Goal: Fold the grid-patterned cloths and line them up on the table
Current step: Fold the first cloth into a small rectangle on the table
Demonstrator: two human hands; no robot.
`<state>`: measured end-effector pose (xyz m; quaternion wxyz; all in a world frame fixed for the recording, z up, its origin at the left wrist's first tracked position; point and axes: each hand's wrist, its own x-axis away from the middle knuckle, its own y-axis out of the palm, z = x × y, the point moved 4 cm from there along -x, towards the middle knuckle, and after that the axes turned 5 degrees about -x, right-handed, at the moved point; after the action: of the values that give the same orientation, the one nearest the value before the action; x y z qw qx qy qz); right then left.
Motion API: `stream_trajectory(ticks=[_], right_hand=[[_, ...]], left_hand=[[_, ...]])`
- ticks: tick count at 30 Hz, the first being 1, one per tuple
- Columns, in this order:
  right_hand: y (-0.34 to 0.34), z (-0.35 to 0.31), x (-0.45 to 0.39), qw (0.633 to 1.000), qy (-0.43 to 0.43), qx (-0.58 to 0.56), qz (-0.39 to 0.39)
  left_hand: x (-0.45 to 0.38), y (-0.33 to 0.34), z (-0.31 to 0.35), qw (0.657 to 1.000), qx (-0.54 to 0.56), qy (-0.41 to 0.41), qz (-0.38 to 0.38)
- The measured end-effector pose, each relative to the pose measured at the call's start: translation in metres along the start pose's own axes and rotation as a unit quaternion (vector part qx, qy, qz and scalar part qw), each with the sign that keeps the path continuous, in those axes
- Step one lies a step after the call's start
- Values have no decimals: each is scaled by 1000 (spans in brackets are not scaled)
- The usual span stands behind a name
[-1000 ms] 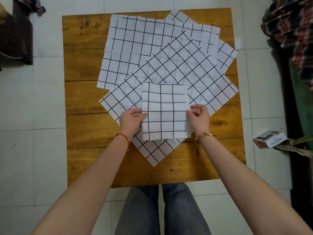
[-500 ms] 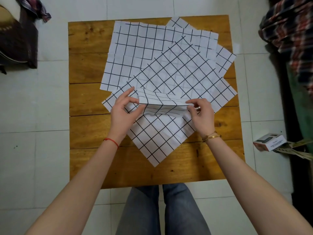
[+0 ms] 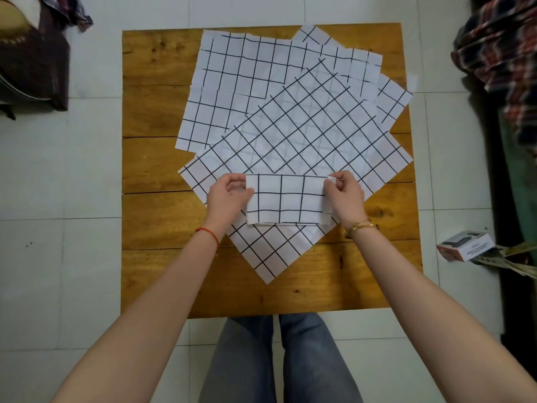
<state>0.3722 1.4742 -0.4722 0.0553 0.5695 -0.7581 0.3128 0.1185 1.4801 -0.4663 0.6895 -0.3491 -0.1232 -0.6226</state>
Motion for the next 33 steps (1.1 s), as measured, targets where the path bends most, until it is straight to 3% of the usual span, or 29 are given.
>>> stream_trajectory(ticks=[4,8,10,13,17,20,28,33], right_hand=[[10,11,-3,995,5,97,-22],[19,10,-1,952,-97,290,-9],[26,3,4,910,-179,374,-8],[50,-4,14,867,-278,399,-105],[89,-3,26,809,-319,447,-208],[106,2,30,784,-285,495,-245],[76,17,27,787,-264,519,-202],[16,38,23,825,-221,501,-139]], left_hand=[[-3,12,-19,998,-56,-13,-24],[-1,12,-27,986,-150,66,8],[4,13,-25,952,-258,165,23],[7,19,-24,884,-400,243,6],[7,30,-30,792,-551,261,-24],[4,33,-38,766,-598,234,-38],[4,34,-41,770,-602,210,-37],[3,34,-42,775,-595,206,-46]])
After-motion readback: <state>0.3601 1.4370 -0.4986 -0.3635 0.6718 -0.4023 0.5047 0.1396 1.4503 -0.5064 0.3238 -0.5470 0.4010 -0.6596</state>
